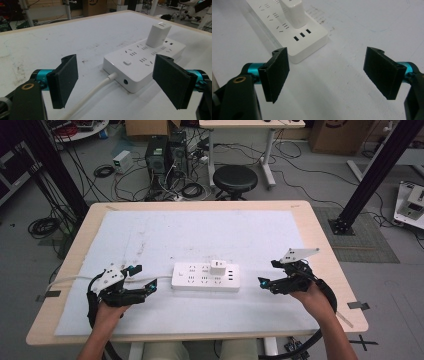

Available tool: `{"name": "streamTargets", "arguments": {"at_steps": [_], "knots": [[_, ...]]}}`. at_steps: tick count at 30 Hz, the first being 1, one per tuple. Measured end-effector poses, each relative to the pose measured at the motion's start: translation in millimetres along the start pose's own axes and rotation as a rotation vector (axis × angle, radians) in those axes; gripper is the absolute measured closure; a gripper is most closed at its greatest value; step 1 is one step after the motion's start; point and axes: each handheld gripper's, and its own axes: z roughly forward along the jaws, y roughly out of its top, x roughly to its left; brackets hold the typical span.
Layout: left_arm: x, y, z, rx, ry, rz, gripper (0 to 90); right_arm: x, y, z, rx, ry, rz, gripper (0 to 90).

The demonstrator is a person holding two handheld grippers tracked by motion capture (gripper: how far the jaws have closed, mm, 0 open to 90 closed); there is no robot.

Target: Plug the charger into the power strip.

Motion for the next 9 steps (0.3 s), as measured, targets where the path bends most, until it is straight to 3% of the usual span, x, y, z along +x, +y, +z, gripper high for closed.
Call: {"name": "streamTargets", "arguments": {"at_steps": [9], "knots": [[-0.8,1.5,1.8,0.000,0.001,0.006,20.5,-1.7,-5.1,-1.1,-0.005,-0.003,0.013,21.2]]}}
